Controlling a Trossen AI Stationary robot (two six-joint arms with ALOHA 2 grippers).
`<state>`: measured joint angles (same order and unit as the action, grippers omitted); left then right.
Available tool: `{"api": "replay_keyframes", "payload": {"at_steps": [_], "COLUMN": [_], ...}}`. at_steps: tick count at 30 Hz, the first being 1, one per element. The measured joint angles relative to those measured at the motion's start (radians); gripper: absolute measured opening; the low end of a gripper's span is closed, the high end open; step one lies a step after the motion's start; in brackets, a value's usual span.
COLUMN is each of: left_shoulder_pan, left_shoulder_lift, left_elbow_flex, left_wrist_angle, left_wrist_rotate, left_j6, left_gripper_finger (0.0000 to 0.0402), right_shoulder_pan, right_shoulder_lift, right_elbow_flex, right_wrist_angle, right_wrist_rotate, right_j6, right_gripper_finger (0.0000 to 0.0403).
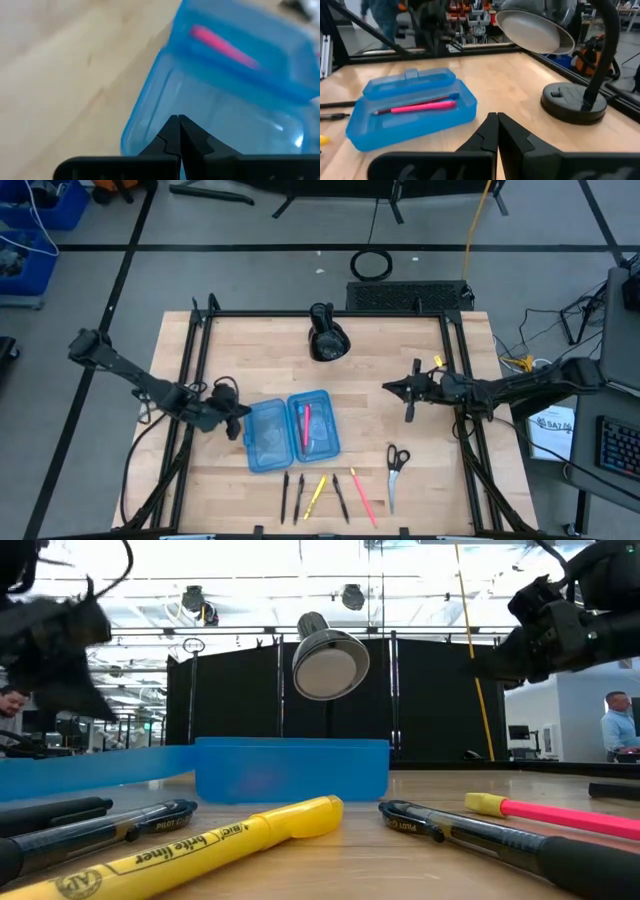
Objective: Pick & place school supplies into a supply box
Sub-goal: Adjust the blue supply box on the table
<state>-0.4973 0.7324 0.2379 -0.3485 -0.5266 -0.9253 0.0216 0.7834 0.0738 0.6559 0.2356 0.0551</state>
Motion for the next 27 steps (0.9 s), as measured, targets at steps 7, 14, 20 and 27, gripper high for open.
{"api": "replay_keyframes", "payload": {"at_steps": [7, 14, 20, 27], "left_shoulder_pan": [-0.061, -0.125, -0.113, -0.074], "left_shoulder_lift": [0.095, 0.148, 0.22, 0.287], "left_elbow_flex": [0.089, 0.195, 0.156, 0.154], "left_wrist_angle": [-0.259, -0.511, -0.51, -0.466], "left_wrist_rotate": [0.089, 0.109, 0.075, 0.082], "left_j6": [-0.181, -0.35, -0.408, -0.416], "left_gripper_finger": [0.0, 0.0, 0.0001, 0.0003], "right_shoulder_pan": [0.0, 0.0, 0.0, 0.0], "right_shoulder_lift": [0.012, 0.013, 0.013, 0.013], "right_elbow_flex": [0.001, 0.002, 0.002, 0.004], "right_wrist_angle": [0.073, 0.073, 0.073, 0.073], "right_wrist_rotate": [-0.001, -0.002, -0.002, -0.002], "right_j6": [0.055, 0.086, 0.09, 0.09], "right_gripper_finger": [0.0, 0.0, 0.0, 0.0]}}
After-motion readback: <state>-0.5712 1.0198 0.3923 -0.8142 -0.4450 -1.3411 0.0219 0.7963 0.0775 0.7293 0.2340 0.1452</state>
